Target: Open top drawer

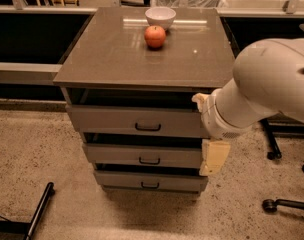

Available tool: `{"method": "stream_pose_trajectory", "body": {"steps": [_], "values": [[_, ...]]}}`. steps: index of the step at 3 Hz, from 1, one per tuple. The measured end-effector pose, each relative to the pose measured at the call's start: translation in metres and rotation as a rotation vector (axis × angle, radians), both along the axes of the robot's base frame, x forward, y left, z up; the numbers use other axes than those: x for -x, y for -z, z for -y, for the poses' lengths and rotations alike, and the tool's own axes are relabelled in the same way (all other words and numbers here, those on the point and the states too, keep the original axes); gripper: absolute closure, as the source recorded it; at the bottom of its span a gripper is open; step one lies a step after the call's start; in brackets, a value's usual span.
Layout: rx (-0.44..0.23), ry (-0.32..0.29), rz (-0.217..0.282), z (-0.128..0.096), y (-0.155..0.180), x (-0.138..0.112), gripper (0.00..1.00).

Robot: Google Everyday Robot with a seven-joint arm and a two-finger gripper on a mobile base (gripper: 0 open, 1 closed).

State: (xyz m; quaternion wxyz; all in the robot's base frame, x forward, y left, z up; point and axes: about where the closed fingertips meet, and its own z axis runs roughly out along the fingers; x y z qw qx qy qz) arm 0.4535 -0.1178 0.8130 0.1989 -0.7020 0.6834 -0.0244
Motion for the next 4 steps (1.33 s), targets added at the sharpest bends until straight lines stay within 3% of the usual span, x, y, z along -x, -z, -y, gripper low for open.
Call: {"method": "stream_pose_trajectory", "body": {"steps": [1,2,3,4], "values": [[0.002,-0.001,-0.003,0.0,0.0,0.001,0.0],[0.02,-0.015,0.051,0.004,0.017,-0.011,0.0],[0.028,-0.049,0.116,0.019,0.053,-0.04,0.0],[0.033,-0.07,0.132,0.031,0.086,-0.068,0.0]]}}
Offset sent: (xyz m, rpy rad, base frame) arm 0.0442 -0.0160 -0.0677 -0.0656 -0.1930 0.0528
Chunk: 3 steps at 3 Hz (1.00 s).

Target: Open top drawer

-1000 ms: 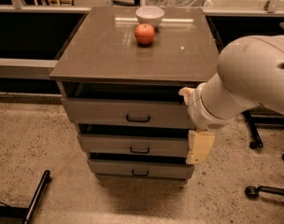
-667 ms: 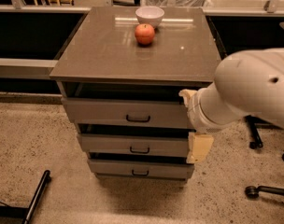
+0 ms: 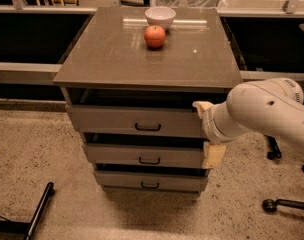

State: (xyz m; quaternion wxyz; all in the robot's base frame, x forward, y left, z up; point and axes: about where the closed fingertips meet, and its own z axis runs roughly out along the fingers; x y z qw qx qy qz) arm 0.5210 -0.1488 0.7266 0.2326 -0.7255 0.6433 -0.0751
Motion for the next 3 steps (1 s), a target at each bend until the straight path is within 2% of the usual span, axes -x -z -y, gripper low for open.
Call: {"method": "stream_pose_trajectory", "body": {"steps": [1,3], "values": [[-0.038,0.005,-0.007,0.017,0.022,-0.023,0.0],[-0.082,-0.01,-0.022,0.019,0.041,-0.061,0.0]]}}
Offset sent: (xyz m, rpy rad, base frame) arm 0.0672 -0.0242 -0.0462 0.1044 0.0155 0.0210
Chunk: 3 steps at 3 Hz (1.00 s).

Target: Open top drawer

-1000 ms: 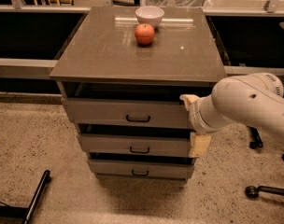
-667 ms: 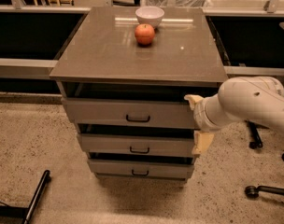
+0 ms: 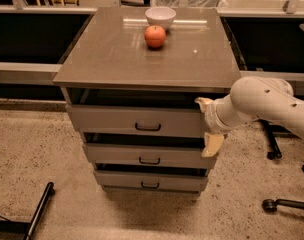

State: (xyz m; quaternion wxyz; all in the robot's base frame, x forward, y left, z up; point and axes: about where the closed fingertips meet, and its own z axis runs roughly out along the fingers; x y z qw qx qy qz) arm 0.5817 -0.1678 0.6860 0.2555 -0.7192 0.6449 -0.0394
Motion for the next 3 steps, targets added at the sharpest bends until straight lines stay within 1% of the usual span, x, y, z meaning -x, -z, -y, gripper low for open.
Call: {"method": "stream_pose_trajectory", "body": {"steps": [1,2,3], "values": [[-0.022,0.022,-0.018,0.005,0.007,-0.017,0.0],[-0.026,0.044,-0.036,0.007,0.021,-0.031,0.0],[-0.023,0.064,-0.064,0.008,0.032,-0.037,0.11]]}}
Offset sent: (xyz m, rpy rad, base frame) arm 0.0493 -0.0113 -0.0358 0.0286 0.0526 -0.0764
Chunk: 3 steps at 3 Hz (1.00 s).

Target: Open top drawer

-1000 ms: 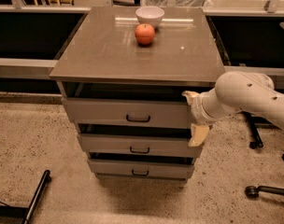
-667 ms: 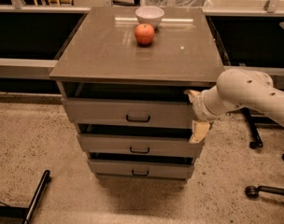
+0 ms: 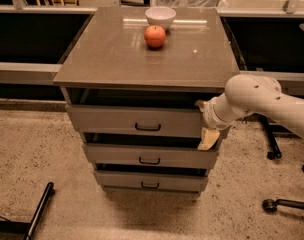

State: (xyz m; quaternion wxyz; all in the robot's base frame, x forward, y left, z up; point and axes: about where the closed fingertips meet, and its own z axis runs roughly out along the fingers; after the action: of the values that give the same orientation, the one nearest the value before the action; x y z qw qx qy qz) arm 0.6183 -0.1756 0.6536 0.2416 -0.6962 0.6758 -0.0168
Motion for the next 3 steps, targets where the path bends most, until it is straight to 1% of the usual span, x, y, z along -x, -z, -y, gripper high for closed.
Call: {"method": "stream_pose_trajectory", "body": {"steps": [2,3], "values": [[0.021,0.015,-0.039,0.005,-0.004,0.004,0.13],[0.053,-0.003,-0.089,0.004,-0.001,0.019,0.15]]}}
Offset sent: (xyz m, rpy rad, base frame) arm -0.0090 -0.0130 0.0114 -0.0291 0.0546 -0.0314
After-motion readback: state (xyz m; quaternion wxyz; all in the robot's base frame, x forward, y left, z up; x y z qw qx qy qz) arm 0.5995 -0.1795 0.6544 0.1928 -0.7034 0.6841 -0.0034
